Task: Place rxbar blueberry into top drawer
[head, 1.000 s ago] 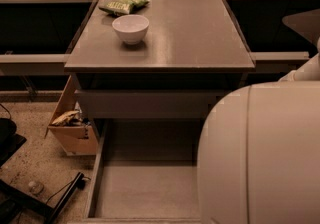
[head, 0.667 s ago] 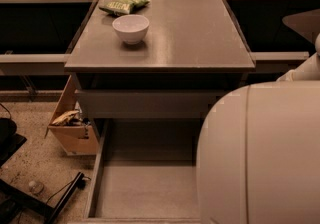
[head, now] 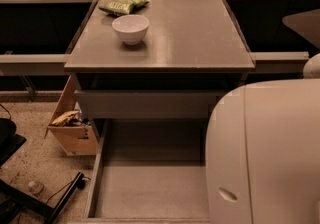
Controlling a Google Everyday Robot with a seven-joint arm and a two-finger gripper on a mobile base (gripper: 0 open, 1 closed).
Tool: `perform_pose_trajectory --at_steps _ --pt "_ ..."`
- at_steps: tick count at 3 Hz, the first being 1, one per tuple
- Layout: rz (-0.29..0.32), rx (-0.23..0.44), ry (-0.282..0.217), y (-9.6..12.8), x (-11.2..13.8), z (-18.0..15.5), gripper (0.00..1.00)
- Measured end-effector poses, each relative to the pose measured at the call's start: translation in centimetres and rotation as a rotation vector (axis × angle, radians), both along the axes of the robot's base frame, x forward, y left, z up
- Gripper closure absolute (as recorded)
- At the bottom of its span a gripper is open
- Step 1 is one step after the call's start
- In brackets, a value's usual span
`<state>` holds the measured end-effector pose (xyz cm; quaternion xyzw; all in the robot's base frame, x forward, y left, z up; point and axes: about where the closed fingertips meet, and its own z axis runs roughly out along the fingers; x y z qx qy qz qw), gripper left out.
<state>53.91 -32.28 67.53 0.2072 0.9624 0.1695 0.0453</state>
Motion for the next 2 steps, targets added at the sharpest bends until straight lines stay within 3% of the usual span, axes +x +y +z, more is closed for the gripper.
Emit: perform_pose_trajectory --at_steps 1,2 --pt "0.025 0.059 -0.014 -1.6 0.2 -7.5 1.00" --pt "0.020 0.150 -0.052 -2.1 1.0 -12.7 1.00"
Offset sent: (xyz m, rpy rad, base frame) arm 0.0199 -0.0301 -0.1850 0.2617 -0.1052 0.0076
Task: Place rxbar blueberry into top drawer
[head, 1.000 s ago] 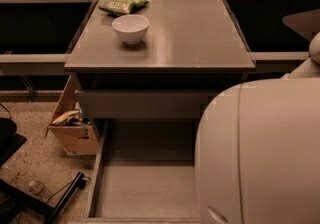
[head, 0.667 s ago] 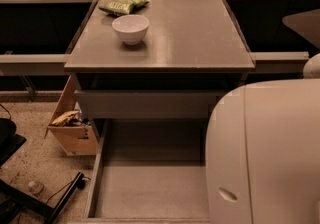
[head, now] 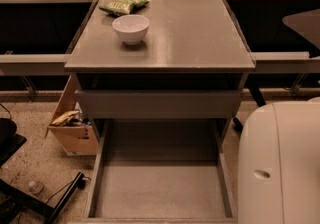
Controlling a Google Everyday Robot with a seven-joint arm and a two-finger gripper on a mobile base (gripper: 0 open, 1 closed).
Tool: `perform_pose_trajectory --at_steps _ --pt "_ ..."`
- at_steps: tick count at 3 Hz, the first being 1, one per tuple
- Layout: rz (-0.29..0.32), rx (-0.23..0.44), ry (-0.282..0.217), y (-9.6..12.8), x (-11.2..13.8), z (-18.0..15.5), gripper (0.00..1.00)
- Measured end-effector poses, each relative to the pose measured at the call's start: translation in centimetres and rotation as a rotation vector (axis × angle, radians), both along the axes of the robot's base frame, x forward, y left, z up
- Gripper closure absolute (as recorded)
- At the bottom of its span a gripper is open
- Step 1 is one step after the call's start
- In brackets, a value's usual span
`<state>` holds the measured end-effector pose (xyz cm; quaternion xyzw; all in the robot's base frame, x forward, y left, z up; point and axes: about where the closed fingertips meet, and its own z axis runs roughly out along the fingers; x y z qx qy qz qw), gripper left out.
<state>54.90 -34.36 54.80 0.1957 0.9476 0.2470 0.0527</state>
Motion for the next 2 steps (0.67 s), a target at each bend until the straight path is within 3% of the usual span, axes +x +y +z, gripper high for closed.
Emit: perform_pose_trajectory --at_steps 1,2 --pt "0.045 0.096 -0.027 3.1 0.9 -4.2 1.00" --pt "0.083 0.099 -0.068 6.7 0.7 -3.6 1.00"
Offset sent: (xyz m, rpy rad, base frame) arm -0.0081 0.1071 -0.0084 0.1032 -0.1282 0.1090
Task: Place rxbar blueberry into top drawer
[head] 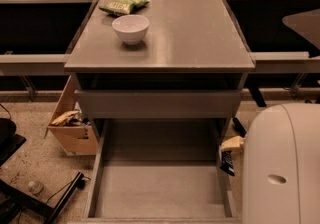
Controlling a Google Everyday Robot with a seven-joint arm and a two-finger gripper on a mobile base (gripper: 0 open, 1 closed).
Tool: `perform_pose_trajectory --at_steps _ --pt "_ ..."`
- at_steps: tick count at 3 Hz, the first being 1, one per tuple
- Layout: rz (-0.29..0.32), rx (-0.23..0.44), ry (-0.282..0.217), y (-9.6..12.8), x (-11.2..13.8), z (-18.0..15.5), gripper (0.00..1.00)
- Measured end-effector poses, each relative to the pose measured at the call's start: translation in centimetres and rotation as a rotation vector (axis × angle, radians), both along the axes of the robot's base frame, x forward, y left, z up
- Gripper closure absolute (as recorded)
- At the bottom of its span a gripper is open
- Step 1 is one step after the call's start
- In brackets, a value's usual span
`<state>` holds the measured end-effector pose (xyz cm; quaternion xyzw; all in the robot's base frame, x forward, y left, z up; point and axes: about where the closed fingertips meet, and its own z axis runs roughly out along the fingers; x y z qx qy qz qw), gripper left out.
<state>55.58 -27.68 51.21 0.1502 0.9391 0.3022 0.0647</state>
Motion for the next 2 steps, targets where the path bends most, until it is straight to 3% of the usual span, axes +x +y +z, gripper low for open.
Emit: perform_pose_trajectory --at_steps 1,2 --pt "-0.002 0.002 0.008 0.1 -0.5 0.0 1.00" --pt "0.042 0.025 0.000 3.7 -0.4 -1.2 1.00"
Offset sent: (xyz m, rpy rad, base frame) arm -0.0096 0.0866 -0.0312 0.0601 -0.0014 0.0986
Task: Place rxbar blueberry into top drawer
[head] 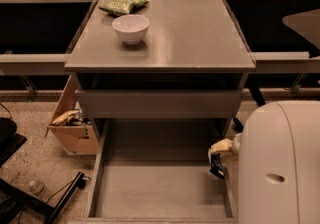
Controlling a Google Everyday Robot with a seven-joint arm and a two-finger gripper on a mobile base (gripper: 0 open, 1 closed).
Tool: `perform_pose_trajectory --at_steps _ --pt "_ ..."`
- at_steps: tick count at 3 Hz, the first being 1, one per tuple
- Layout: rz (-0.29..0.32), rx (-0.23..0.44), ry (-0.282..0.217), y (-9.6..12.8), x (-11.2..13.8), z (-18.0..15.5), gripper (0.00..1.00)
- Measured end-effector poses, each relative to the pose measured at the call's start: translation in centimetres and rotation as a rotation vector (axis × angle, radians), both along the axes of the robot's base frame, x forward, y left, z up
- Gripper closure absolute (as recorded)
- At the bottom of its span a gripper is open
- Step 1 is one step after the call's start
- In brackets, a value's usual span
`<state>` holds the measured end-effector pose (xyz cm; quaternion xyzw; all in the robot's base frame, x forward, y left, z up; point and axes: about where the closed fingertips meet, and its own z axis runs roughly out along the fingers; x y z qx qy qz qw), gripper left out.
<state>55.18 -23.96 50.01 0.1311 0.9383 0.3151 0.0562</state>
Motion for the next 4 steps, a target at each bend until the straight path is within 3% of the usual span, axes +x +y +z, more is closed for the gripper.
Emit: perform_pose_trajectory --at_steps 1,2,3,4 --pt "0.035 0.038 -0.004 4.6 -0.6 -2.8 1.00" --pt "0.085 0.027 -0.038 11.2 -1.3 -5.1 1.00" --pt "0.064 -0.022 -0.056 10.8 -0.7 -6.2 0.73" --pt "0.064 -0.022 -0.056 10.9 -0.7 -6.2 0.50"
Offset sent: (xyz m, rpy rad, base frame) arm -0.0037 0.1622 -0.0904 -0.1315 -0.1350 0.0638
